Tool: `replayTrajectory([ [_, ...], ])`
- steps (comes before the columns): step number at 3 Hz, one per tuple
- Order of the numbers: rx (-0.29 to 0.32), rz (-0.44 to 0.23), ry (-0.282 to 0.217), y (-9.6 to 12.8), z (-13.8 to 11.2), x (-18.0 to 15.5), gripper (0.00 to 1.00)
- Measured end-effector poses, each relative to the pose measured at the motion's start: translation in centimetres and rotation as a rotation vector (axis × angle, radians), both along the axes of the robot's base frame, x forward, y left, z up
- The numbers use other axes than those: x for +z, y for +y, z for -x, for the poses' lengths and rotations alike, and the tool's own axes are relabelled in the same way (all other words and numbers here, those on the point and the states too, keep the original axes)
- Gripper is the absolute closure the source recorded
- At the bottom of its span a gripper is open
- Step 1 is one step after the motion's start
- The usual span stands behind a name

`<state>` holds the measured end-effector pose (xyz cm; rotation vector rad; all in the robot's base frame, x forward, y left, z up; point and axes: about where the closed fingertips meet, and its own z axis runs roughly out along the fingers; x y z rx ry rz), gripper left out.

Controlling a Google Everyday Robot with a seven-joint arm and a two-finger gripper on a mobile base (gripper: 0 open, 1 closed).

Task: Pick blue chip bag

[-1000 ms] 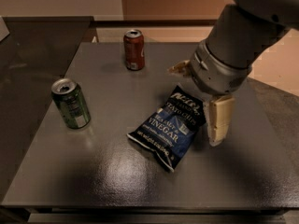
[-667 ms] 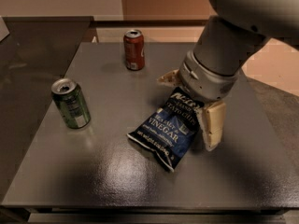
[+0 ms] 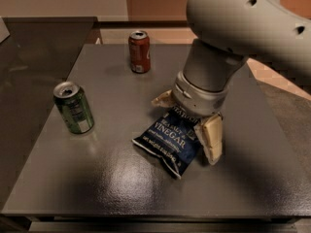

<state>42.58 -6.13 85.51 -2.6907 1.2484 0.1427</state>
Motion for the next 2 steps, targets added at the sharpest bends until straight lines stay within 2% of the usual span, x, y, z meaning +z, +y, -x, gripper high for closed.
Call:
replayTrajectory([
  [1, 0.034, 0.033, 0.012, 0.34, 0.13, -1.53, 0.17],
  [2, 0.054, 0.055, 0.017, 0.53, 0.20, -2.31, 0.39],
])
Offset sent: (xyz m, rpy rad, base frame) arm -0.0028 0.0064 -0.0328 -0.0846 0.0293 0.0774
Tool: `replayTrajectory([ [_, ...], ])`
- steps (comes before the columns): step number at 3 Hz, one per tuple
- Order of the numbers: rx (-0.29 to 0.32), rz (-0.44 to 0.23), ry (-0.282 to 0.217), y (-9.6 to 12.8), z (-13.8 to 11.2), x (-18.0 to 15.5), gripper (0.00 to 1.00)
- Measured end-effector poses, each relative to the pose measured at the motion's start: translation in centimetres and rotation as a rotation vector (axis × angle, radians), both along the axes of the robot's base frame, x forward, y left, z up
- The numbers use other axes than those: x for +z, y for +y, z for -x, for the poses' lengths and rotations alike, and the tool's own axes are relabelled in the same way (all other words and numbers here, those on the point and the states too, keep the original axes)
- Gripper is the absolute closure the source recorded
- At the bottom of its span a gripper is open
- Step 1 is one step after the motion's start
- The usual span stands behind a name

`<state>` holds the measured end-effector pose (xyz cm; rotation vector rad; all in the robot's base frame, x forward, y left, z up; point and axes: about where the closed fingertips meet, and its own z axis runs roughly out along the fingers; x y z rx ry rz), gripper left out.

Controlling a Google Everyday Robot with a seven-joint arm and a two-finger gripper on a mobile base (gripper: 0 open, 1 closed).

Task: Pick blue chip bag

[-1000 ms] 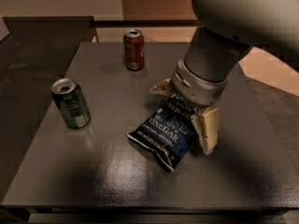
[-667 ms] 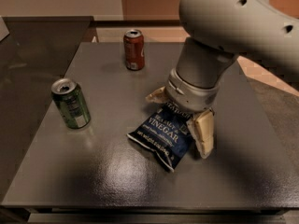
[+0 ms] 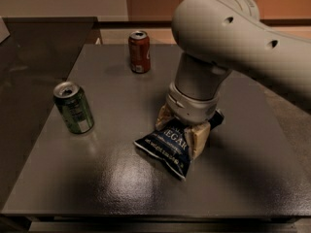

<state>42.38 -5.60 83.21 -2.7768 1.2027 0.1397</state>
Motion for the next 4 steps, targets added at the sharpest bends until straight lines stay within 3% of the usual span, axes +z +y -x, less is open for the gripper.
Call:
replayTrajectory([
  [2, -0.054, -0.039, -0.052, 0.1, -0.6, 4.2, 0.86],
  [3, -0.095, -0.065, -0.102, -0.2, -1.6, 7.9, 1.00],
  [4, -0.136, -0.097, -0.141, -1.1, -3.1, 11.4, 1.00],
])
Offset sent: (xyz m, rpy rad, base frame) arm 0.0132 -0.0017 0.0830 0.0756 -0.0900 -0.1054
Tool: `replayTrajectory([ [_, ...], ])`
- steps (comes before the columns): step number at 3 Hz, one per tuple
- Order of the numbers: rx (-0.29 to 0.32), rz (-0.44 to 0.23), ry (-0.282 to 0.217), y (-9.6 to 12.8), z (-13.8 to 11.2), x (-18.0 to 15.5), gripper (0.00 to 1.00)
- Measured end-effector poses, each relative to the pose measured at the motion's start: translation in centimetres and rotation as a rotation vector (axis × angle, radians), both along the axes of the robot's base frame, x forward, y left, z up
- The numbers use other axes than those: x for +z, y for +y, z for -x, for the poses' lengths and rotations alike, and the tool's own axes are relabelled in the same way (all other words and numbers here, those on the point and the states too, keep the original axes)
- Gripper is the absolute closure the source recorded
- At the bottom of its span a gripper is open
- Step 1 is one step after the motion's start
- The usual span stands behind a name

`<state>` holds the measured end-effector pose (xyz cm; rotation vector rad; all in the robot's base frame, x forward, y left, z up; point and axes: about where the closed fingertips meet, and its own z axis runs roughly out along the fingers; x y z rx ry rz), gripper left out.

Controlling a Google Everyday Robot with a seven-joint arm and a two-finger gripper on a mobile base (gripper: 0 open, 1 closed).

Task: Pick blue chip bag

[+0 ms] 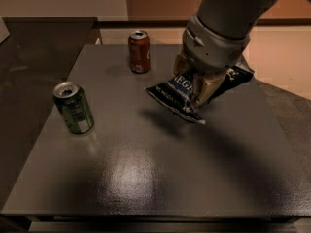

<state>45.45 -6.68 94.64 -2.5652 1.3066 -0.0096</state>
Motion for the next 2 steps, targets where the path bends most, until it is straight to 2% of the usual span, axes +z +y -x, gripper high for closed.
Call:
replayTrajectory([
  [1, -0.032, -0.047, -0.060, -0.61, -1.63, 3.77, 1.00],
  [2, -0.032, -0.047, -0.061, -0.59, -1.64, 3.78, 1.00],
])
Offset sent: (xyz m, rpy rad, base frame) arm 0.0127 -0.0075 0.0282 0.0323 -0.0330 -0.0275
